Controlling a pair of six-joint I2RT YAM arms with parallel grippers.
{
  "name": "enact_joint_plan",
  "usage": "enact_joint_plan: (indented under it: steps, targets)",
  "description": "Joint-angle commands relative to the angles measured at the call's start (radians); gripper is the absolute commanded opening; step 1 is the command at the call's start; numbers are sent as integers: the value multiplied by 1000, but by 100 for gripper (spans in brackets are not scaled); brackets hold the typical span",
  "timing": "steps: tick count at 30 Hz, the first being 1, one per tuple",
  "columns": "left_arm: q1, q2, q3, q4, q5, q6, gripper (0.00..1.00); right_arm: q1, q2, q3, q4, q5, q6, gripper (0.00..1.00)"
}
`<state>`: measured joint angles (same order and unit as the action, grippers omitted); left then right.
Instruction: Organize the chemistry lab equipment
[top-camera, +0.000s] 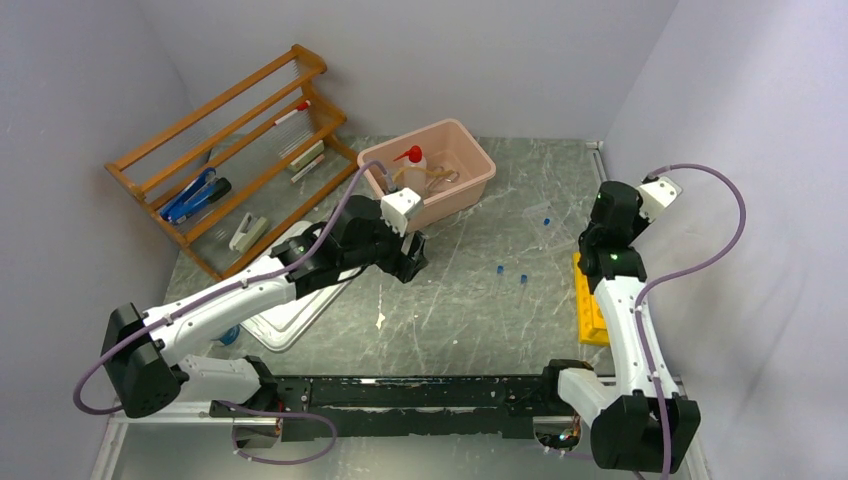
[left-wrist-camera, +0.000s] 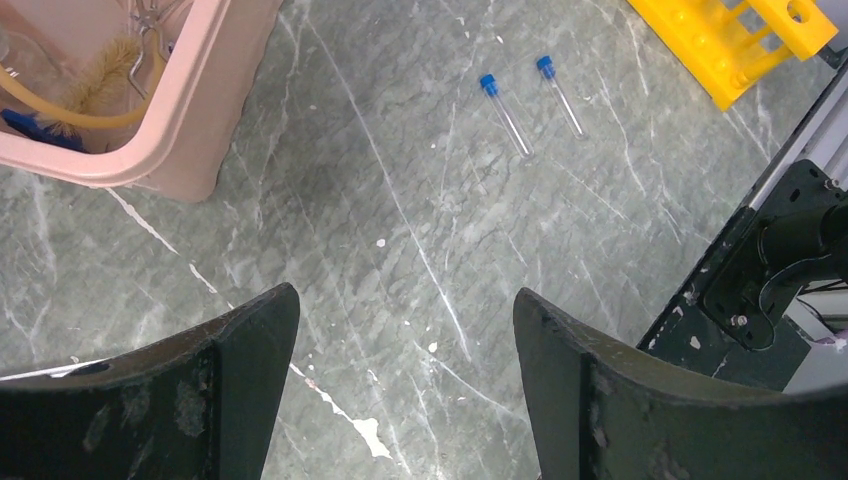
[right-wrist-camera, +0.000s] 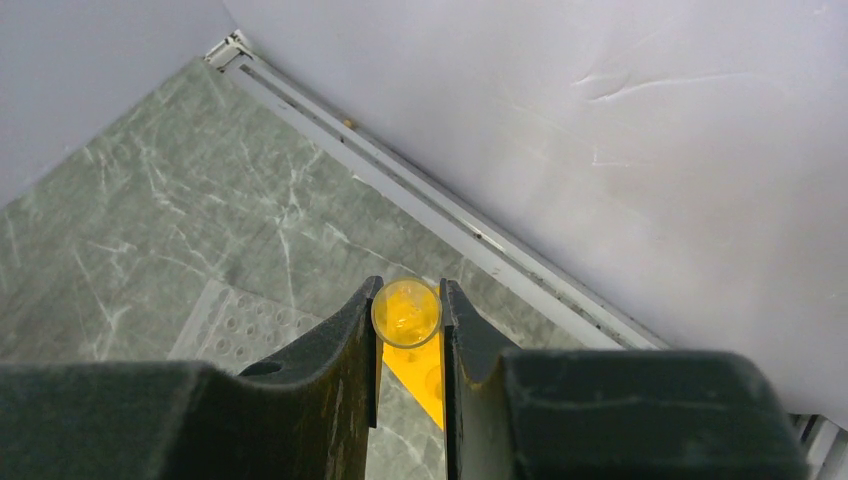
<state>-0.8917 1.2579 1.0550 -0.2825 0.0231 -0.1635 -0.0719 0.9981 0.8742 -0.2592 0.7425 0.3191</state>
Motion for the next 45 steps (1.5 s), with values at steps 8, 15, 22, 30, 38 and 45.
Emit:
enact_joint_plan:
  steps: [8,15,22,30,38,45]
  targets:
    - [1,42,31,-22,-21,16,82,-58,49,-76,87,-93,52,12]
    - [1,64,54,-37,-21,18,82,-77,149,-83,236,-170,57,11]
    - [2,78,66,-48,-22,14,82,-83,244,-65,419,-215,38,11]
    - [4,94,77,-57,-54,15,81,-92,354,-20,483,-257,10,11]
    - [7,100,74,-52,-51,14,81,-92,389,8,427,-273,-70,13]
    - [10,100,71,-50,-44,13,81,-90,434,44,390,-303,-99,14]
